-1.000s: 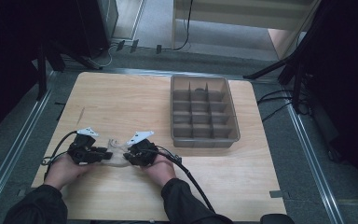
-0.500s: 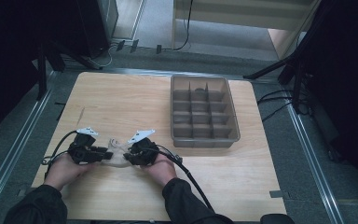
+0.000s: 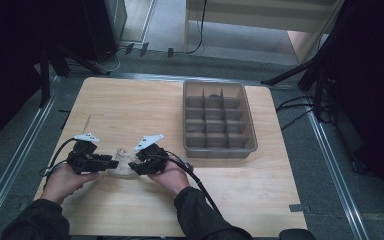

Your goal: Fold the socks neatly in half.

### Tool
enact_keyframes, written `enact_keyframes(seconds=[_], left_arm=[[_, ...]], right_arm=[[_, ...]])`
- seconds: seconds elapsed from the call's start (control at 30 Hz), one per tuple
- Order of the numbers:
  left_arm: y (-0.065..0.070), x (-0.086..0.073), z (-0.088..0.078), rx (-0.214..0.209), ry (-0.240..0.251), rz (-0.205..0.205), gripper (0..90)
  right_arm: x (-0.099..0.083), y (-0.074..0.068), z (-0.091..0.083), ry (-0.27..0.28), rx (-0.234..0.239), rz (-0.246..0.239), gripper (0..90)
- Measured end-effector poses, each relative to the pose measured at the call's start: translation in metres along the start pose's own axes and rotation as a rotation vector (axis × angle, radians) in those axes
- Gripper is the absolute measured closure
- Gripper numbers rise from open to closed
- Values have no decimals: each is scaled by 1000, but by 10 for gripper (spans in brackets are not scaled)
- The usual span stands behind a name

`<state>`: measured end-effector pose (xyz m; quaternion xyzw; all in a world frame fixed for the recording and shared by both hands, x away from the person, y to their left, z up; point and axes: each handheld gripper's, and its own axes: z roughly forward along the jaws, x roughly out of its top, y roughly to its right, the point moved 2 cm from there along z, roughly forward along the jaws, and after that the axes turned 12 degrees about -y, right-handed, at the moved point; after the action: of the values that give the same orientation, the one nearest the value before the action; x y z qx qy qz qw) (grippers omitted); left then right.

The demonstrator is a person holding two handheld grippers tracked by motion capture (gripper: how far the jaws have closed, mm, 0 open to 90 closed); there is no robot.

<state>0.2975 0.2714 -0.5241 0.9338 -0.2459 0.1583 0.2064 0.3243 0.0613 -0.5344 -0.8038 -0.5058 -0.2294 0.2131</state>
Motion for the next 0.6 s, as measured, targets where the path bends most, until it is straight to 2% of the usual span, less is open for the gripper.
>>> enact_keyframes(seconds=[0.2,0.33,0.47,0.6], left_arm=[[-3,-3,-11,5,30,-18,542],[-7,-5,-16,15,41,-28,538],[-10,-8,-21,22,47,-37,534],[-14,-10,-25,20,55,-46,528]], right_arm=[[6,1,-2,-3,19,-26,437],[9,4,-4,-3,46,-13,366],[12,7,-6,14,50,-13,330],[15,10,-5,18,51,-33,298]])
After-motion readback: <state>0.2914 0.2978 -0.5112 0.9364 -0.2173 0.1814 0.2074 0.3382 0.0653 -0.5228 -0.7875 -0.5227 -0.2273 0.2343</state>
